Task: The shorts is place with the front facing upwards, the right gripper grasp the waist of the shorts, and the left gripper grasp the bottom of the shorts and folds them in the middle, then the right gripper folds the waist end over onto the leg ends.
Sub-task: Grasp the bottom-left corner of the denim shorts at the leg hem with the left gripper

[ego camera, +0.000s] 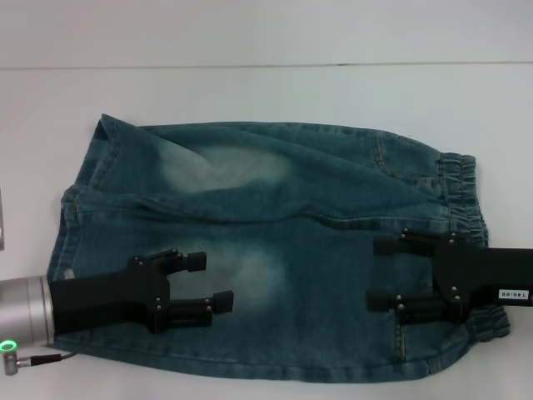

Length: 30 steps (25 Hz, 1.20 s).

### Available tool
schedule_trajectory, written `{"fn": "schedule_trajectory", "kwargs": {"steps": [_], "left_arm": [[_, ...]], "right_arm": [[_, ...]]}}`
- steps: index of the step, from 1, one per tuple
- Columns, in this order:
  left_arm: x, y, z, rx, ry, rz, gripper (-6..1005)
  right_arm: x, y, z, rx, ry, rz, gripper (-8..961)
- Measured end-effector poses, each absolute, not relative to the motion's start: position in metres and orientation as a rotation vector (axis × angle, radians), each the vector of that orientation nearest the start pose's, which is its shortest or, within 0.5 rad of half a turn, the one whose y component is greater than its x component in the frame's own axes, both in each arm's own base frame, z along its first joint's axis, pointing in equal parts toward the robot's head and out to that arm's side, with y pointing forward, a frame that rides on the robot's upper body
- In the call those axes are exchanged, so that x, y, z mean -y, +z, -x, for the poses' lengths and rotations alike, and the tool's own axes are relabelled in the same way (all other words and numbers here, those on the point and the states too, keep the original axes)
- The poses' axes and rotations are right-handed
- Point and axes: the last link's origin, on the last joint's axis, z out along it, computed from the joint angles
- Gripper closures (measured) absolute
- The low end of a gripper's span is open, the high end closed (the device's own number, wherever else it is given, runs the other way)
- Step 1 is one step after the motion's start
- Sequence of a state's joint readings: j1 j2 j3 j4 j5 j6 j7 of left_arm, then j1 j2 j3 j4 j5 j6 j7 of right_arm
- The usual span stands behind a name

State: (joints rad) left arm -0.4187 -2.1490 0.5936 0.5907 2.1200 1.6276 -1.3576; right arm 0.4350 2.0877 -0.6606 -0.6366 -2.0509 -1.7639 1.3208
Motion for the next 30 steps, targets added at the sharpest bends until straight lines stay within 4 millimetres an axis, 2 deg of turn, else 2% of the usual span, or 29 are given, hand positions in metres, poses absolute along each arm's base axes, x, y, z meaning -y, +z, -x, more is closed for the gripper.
{"fn": "schedule_trajectory", "kwargs": {"steps": [16,19,23,25,30], "left_arm": [[-0.272,-0.034,0.292,0.881,-0.766,2.723,82],[-0.271,-0.021,0.296,0.871,-0.781,2.68,82],[-0.267,0.007,0.314,0.909,-0.74,2.571,82],[-0.259,0.023,0.326,0.936,-0.715,2.496,82],[-0.238,0.047,0.341,0.988,-0.686,2.409,82]], "right_arm": [[-0.275,-0.008,-0.277,-0.664,0.818,2.863,6],[-0.275,-0.008,-0.277,-0.665,0.819,2.863,6],[-0.274,-0.008,-0.278,-0.671,0.819,2.861,6],[-0.274,-0.008,-0.278,-0.673,0.819,2.86,6],[-0.273,-0.008,-0.279,-0.675,0.818,2.858,7]]}}
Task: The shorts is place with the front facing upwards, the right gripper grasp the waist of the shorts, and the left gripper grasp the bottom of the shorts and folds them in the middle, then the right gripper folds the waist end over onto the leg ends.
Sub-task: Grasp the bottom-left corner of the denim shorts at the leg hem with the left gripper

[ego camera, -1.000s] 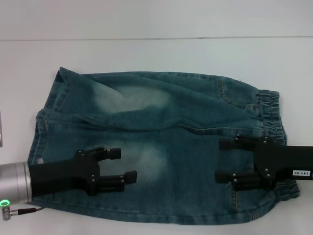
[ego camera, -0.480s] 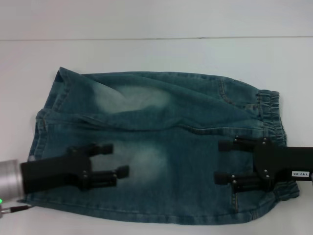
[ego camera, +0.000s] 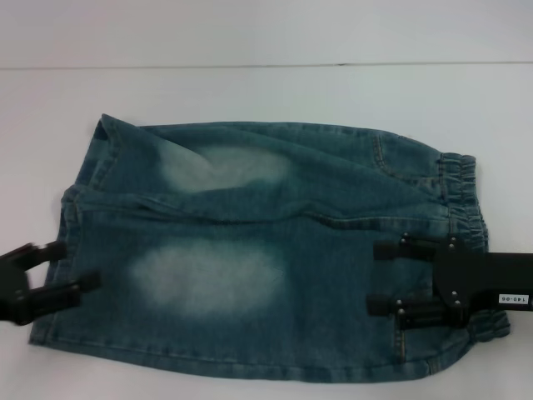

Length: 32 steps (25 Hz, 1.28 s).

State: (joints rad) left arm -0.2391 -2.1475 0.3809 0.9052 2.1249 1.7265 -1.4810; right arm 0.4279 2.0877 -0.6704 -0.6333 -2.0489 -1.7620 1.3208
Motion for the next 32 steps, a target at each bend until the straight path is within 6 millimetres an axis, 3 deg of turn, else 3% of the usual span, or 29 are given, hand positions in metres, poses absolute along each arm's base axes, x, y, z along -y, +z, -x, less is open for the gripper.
{"fn": "schedule_trajectory", "kwargs": {"steps": [13,32], "left_arm": [[-0.212,0.078,0.354,1.021,-0.638,2.336,83],[-0.204,0.077,0.357,1.055,-0.627,2.32,83]], "right_arm": [[-0.271,-0.01,-0.28,-0.692,0.826,2.858,7],[-0.267,-0.014,-0.281,-0.714,0.845,2.86,7]]}}
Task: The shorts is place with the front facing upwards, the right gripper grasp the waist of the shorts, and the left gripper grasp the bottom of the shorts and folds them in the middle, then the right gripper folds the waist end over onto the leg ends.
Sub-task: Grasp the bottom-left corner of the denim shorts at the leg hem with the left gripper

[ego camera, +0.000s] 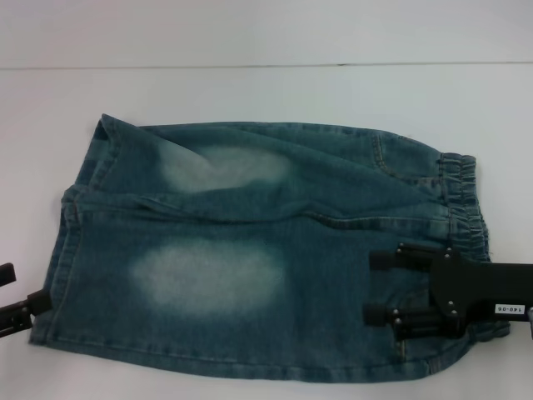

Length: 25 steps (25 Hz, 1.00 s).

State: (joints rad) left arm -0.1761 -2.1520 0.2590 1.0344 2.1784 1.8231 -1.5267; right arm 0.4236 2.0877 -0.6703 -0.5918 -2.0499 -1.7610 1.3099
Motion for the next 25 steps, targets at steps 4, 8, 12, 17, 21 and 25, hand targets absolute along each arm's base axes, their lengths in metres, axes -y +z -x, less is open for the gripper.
{"fn": "schedule_trajectory", "kwargs": {"steps": [4,8,12,17,21,25], "left_arm": [[-0.203,0.077,0.357,1.058,-0.628,2.318,83],[-0.203,0.077,0.358,1.059,-0.628,2.316,83],[-0.202,0.074,0.36,1.081,-0.599,2.327,83],[-0.203,0.069,0.362,1.13,-0.561,2.343,83],[-0.207,0.065,0.364,1.153,-0.531,2.339,83],[-0.208,0.063,0.368,1.189,-0.487,2.33,82]], "right_arm": [[-0.266,-0.015,-0.281,-0.721,0.85,2.861,7],[-0.266,-0.015,-0.281,-0.72,0.849,2.862,7],[-0.267,-0.015,-0.281,-0.72,0.849,2.863,7],[-0.267,-0.015,-0.281,-0.718,0.848,2.863,7],[-0.267,-0.015,-0.281,-0.718,0.848,2.863,7],[-0.267,-0.015,-0.281,-0.716,0.846,2.862,8]]}}
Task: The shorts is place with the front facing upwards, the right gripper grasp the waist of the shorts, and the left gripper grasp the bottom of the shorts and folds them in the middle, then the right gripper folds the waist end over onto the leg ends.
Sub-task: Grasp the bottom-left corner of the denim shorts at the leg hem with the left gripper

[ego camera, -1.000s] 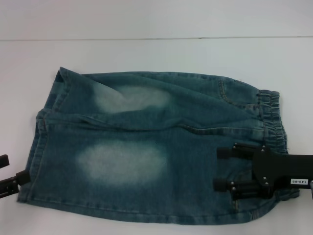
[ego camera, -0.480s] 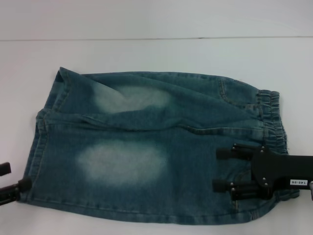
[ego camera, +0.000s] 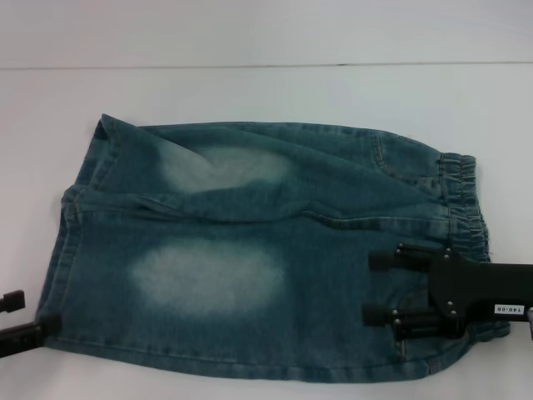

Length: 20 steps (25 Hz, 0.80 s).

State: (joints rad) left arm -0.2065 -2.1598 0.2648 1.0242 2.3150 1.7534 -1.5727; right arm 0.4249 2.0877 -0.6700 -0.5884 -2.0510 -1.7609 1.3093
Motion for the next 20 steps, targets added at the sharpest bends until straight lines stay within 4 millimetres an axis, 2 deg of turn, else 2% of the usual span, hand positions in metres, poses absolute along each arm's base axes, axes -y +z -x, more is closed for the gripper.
{"fn": "schedule_trajectory", "kwargs": {"steps": [20], "left_arm": [[-0.2161,0.053,0.3735,1.237,-0.362,2.363,82]], "right_arm": [[-0.2693,-0.0155,-0.2821,-0.724,0.831,2.851,8]]}}
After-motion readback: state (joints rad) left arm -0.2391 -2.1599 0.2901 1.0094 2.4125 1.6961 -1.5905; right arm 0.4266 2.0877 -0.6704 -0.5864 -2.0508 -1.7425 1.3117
